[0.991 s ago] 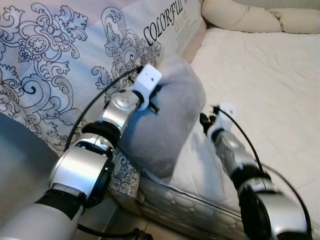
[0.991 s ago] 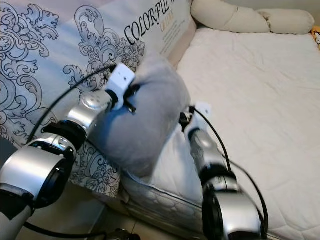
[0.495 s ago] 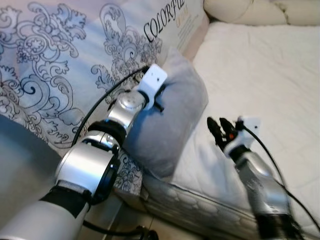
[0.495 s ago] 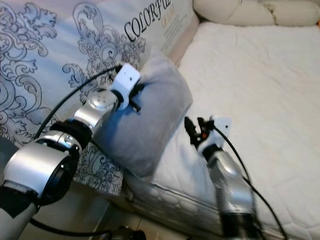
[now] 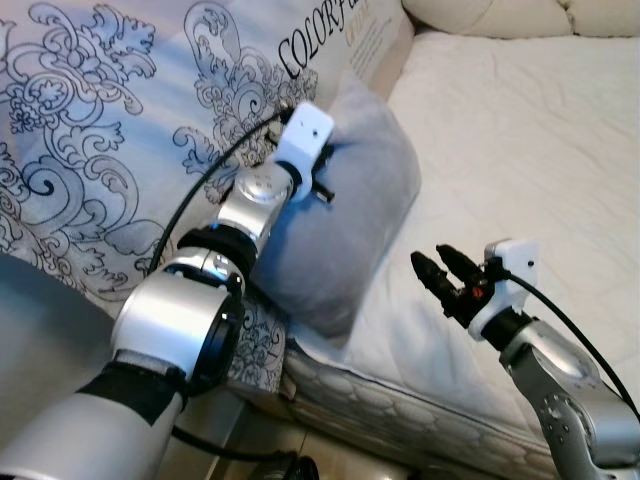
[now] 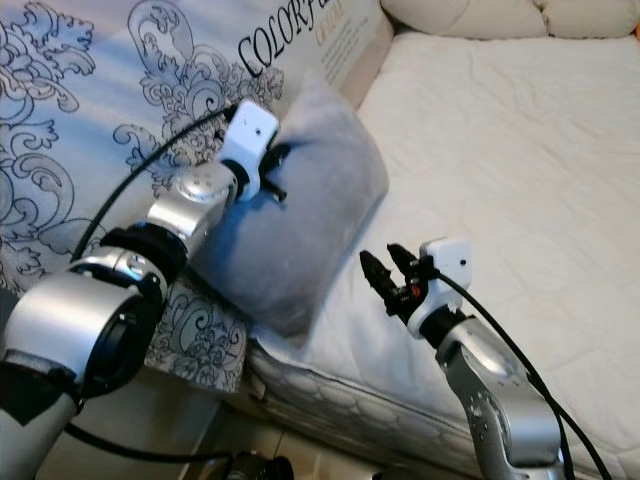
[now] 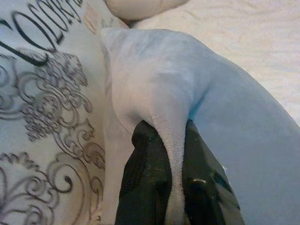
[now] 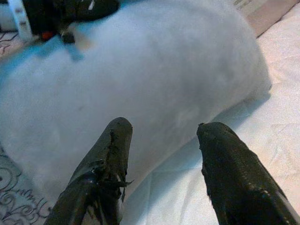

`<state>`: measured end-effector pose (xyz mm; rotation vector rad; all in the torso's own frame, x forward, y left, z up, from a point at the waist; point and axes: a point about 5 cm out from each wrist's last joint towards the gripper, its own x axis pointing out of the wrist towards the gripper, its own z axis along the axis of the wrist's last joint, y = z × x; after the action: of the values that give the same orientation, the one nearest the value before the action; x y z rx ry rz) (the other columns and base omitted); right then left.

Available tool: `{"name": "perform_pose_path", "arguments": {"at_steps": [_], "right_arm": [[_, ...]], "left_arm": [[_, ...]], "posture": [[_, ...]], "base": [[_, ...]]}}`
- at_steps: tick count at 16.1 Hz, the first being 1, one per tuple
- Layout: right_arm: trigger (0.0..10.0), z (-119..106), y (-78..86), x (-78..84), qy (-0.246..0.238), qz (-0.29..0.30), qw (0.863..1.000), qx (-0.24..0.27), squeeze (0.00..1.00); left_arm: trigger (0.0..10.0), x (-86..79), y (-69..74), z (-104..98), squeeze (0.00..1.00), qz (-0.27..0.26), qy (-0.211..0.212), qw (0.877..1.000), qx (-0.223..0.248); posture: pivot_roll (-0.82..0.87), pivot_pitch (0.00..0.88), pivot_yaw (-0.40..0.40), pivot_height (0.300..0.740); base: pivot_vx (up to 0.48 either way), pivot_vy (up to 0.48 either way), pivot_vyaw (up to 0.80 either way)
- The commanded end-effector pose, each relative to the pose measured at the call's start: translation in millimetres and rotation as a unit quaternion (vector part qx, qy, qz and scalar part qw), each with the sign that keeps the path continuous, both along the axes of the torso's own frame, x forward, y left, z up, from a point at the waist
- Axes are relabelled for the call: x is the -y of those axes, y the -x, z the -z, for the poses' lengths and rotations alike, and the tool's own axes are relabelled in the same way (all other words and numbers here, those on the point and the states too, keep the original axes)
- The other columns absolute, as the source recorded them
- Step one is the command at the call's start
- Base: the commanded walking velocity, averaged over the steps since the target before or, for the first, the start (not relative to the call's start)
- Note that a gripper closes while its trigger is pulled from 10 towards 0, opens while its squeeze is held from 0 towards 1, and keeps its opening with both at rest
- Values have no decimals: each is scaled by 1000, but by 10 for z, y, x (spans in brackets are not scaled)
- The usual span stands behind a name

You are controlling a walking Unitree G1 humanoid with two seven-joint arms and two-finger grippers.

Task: Clean up the room

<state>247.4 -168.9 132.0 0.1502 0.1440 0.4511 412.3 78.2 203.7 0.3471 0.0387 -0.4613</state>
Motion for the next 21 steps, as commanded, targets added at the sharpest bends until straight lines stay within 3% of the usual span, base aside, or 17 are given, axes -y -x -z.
{"name": "perform_pose_path", "arguments": {"at_steps": [1,4,7,8,10,13,18,19,20,21], "right_arm": [[10000,-29,26,-19,-1,-3,1000,0,0],[10000,-41,64,-73,2,-17,1000,-7,0],[10000,-21,115,-94,5,-17,1000,-17,0],[10000,-17,128,-96,6,-16,1000,-19,0],[10000,-12,141,-99,7,-13,1000,-21,0],[10000,-8,128,-95,7,-11,1000,-22,0],[10000,-10,42,-145,0,-27,999,-18,0],[10000,-18,29,-152,0,-28,999,-16,0],[10000,-41,6,-169,-2,-28,1000,-10,0],[10000,-53,-13,-185,-4,-27,1000,-7,0]], "left_arm": [[10000,-36,-48,-212,0,-15,18,999,34],[10000,-86,-36,-63,0,-44,14,999,10],[10000,-78,21,188,0,-51,-20,998,-18],[10000,-74,39,254,1000,-53,-20,998,-30],[10000,-77,63,343,1000,-63,-27,997,-39],[10000,-105,46,294,1000,-70,-14,997,-31],[10000,-288,-60,-91,1000,-85,20,996,31],[10000,-299,-67,-129,945,-81,31,996,33],[10000,-295,-70,-203,82,-54,60,996,34],[10000,-277,-64,-244,0,-26,86,995,32]], "posture": [[-160,42,172,740],[-171,47,172,740],[-176,54,172,740],[-180,57,175,740],[-182,61,176,740],[-171,59,174,740],[-120,11,138,740],[-116,4,135,740],[-110,0,133,740],[-103,0,128,740]], "base": [[0,0,0],[0,0,0],[0,0,0],[0,0,0],[0,0,0],[0,0,0],[0,0,0],[0,0,0],[0,0,0],[0,0,0]]}}
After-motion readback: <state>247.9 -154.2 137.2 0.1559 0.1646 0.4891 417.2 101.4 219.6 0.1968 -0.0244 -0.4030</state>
